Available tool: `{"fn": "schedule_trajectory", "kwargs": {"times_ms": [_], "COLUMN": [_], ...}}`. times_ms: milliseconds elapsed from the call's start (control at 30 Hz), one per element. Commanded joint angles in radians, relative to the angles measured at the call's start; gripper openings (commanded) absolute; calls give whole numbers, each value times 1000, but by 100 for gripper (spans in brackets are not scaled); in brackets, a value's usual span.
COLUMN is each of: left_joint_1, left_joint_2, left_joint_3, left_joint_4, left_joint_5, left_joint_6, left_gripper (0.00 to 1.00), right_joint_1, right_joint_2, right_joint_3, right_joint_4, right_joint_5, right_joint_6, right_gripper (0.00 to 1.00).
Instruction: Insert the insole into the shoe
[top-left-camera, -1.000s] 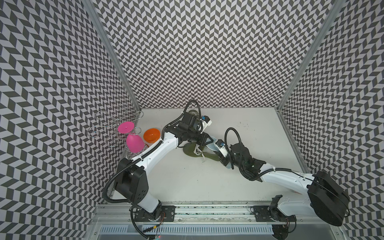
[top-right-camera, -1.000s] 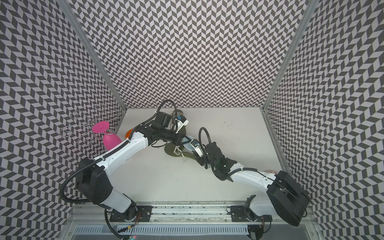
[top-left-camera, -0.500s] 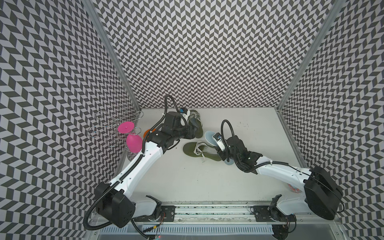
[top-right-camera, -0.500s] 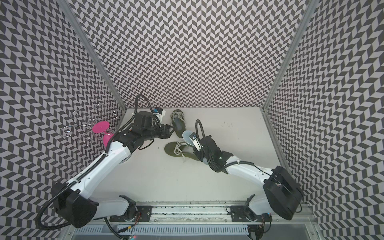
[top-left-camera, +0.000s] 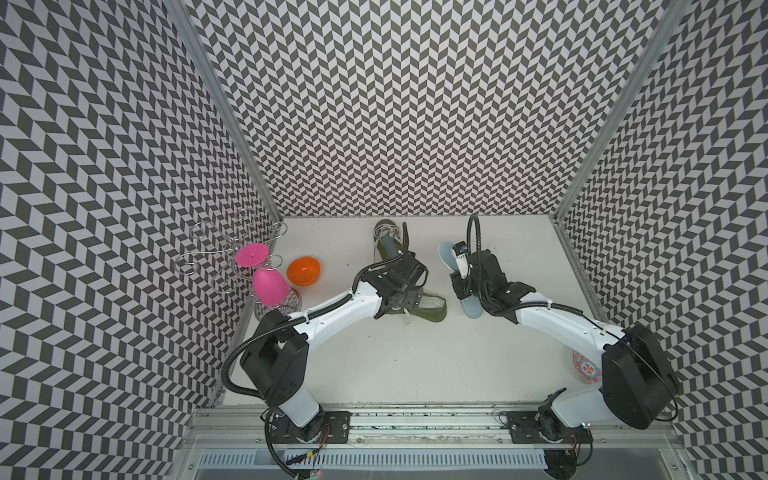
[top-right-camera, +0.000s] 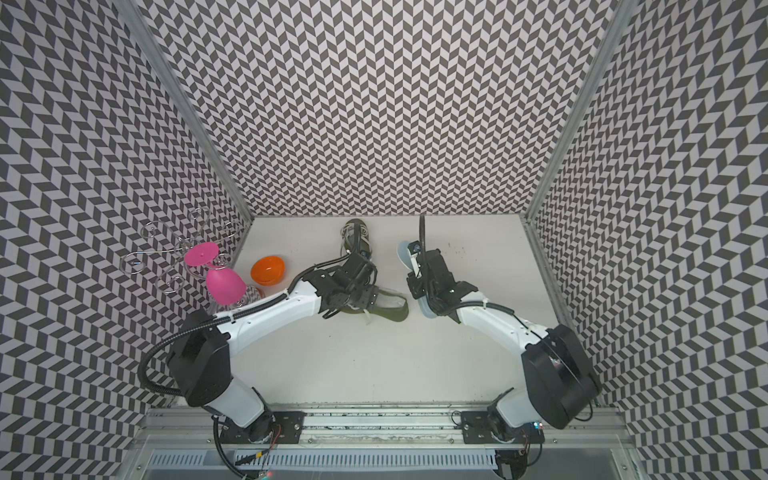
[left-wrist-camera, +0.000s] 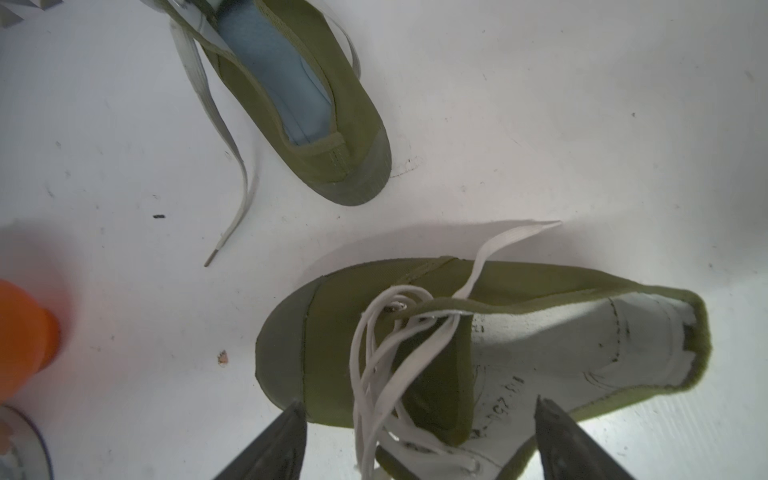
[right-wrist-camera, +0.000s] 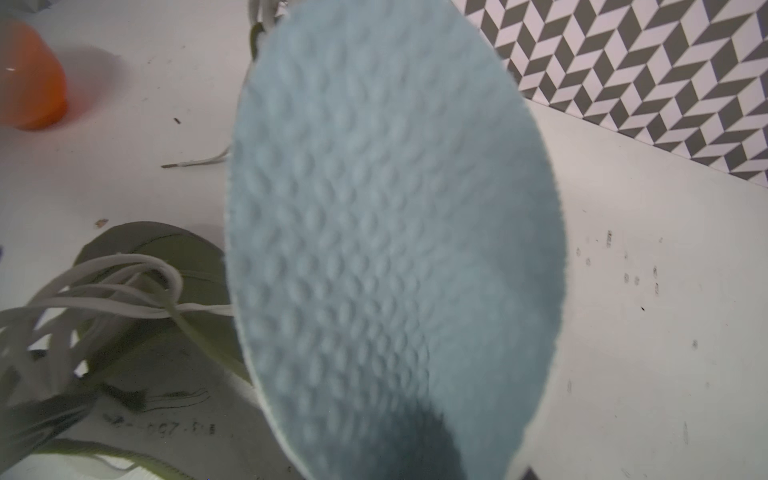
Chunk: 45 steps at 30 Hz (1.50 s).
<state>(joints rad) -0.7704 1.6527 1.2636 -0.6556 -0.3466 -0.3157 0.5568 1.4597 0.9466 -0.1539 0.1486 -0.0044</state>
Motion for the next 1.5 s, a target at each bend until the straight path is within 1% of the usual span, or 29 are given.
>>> {"fn": "schedule_trajectory", "kwargs": {"times_ms": [0,133,300,433,567,700,833,967,1000,1300,1367,1467], "left_joint_1": [-14,-18,-22,-24,-23,-18,-11,-2,3,36,44,75], "left_joint_2": [52,115,140,185,259,330,354,388,391,367,347,300], "left_joint_3": [66,107,134,165,231,291,317,338,337,353,349,325], "left_joint_4": [-79,-113,-132,-160,-200,-253,-274,-318,-322,-340,-318,-269], "left_joint_5": [-111,-81,-48,-80,-100,-110,-111,-166,-172,-143,-107,-17], "left_joint_6": [26,62,76,83,97,119,134,141,142,155,157,160], "left_gripper": [87,87,87,87,88,85,84,80,78,40,33,20], "right_joint_1": [-5,-6,-6,-7,-7,-6,-7,-7,-6,-6,-6,-1], "right_joint_2": [-14,-3,10,15,20,34,38,39,39,42,48,65], "right_joint_3": [-3,3,6,12,15,20,18,18,20,23,29,52], "right_joint_4": [11,9,15,22,26,24,24,23,22,16,4,-52], "right_joint_5": [-34,-40,-44,-55,-71,-80,-90,-90,-90,-109,-131,-164], "right_joint_6": [31,23,17,16,17,21,21,18,16,10,-5,-18], "right_gripper": [36,36,36,36,36,36,36,36,36,36,36,36]}}
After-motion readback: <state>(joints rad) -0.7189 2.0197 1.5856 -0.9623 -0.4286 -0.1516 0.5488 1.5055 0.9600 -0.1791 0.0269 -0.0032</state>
